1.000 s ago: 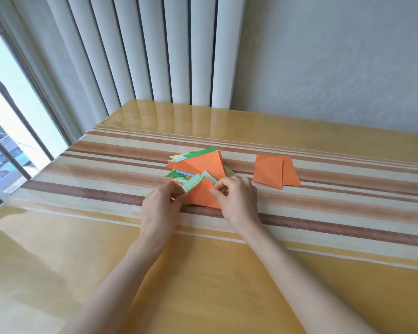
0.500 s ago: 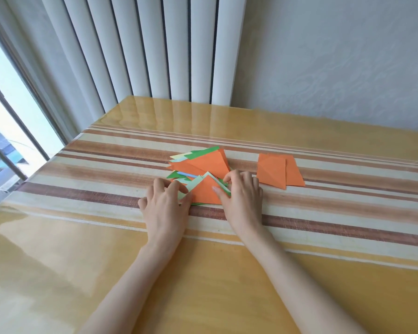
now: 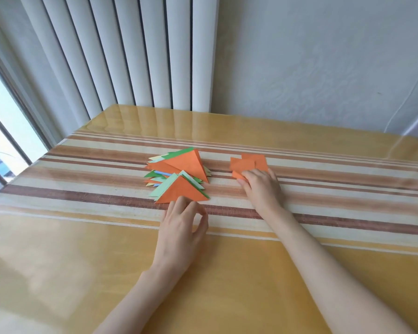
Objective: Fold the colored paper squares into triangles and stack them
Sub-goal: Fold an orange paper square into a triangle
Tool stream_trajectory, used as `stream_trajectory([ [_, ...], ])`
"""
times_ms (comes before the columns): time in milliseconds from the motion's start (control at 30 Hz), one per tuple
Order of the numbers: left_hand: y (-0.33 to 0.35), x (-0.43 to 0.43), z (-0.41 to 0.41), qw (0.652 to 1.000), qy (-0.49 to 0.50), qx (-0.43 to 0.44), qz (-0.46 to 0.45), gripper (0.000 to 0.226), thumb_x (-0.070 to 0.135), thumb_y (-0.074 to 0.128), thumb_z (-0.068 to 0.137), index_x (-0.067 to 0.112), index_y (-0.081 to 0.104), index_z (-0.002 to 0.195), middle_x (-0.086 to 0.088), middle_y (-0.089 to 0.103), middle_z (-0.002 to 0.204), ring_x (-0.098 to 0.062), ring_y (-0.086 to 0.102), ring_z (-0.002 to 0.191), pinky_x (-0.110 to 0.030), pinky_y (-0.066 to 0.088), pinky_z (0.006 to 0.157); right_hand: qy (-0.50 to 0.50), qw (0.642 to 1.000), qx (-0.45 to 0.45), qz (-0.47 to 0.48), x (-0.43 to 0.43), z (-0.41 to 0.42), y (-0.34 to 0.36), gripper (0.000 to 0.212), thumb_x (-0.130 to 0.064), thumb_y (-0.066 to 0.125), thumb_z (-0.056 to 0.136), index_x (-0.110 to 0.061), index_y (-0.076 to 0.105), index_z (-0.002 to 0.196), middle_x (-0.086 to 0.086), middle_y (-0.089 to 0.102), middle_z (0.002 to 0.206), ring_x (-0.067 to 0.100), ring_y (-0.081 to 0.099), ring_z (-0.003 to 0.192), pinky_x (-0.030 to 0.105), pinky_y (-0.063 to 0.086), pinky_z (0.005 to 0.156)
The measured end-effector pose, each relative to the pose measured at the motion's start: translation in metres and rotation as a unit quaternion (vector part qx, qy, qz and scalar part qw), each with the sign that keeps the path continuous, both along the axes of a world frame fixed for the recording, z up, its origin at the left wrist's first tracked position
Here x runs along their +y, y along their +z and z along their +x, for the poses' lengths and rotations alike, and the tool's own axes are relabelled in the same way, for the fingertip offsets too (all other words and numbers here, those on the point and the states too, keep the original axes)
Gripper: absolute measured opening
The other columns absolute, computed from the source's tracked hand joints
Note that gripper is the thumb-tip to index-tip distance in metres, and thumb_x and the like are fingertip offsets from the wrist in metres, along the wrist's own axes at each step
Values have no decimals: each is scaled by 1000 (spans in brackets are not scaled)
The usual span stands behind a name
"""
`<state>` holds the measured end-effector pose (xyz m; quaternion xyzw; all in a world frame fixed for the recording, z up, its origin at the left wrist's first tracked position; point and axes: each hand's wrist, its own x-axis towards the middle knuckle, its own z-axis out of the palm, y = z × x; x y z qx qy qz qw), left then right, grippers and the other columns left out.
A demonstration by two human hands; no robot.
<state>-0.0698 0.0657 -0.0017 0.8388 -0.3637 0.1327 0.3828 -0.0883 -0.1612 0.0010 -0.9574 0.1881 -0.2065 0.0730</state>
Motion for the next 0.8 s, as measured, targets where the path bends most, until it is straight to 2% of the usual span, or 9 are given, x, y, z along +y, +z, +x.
stream_trajectory([
  [100, 4, 1, -8, 997, -35, 64, -24, 7, 16, 61, 90, 17, 60, 84, 10, 52, 86, -8, 49, 78, -20, 38, 68, 73, 991, -106, -25, 6, -12, 4, 13, -18, 67, 88, -8, 73, 94, 6, 72, 78, 26, 67, 70, 40, 49, 79],
  [167, 6, 1, -11, 992, -52, 106, -38, 12, 8, 63, 90, 17, 58, 82, 9, 54, 83, -7, 54, 78, -12, 38, 64, 127, 986, -104, -31, 16, -27, 6, 15, -20, 64, 89, -7, 72, 90, 6, 71, 74, 26, 65, 64, 34, 50, 67],
  [233, 8, -1, -14, 990, -56, 124, -41, 12, 6, 61, 90, 15, 58, 83, 7, 58, 83, -5, 56, 78, -8, 38, 63, 161, 983, -87, -31, 24, -45, 5, 28, -27, 51, 92, -8, 71, 87, 4, 70, 73, 26, 64, 64, 32, 51, 63],
  [300, 9, -4, -15, 985, -49, 154, -52, 9, 8, 59, 92, 14, 58, 86, 9, 62, 82, -2, 58, 76, -7, 39, 63, 172, 980, -96, -31, 33, -63, 1, 32, -26, 44, 92, -9, 71, 86, 2, 69, 72, 25, 64, 65, 32, 52, 62],
  [400, 16, -9, -17, 966, -45, 237, -91, 9, 15, 56, 95, 20, 55, 89, 8, 67, 82, -1, 65, 69, -10, 43, 63, 165, 975, -149, -10, 49, -84, -1, 26, -17, 48, 89, -7, 72, 93, 2, 72, 80, 22, 67, 70, 33, 54, 64],
  [533, 18, -18, -18, 933, -93, 329, -108, 13, 11, 47, 99, 20, 57, 97, 1, 71, 83, -10, 70, 71, -17, 49, 61, 187, 966, -176, -28, 59, -101, -1, 17, -9, 58, 86, -7, 74, 92, 2, 73, 81, 20, 67, 70, 33, 52, 66],
  [600, 15, -18, -14, 937, -117, 319, -82, 26, 4, 42, 97, 20, 62, 92, 1, 71, 85, -8, 70, 74, -15, 47, 61, 211, 962, -173, -27, 59, -108, -5, 16, -9, 61, 85, -7, 75, 91, 2, 73, 85, 20, 68, 73, 33, 53, 67],
  [700, 11, -11, -7, 970, -132, 202, 0, 28, 13, 42, 80, 23, 68, 80, 10, 61, 86, 0, 58, 77, -7, 38, 68, 234, 961, -144, -20, 59, -118, -12, 18, -13, 58, 87, -9, 76, 89, 2, 73, 91, 19, 70, 81, 34, 53, 71],
  [800, 3, -1, -1, 983, -158, 75, 63, 35, 14, 42, 80, 20, 75, 91, 6, 54, 93, -2, 50, 79, -11, 37, 72, 232, 965, -121, 22, 58, -121, -12, 22, -18, 56, 88, -11, 76, 90, 1, 73, 94, 17, 70, 88, 34, 54, 75],
])
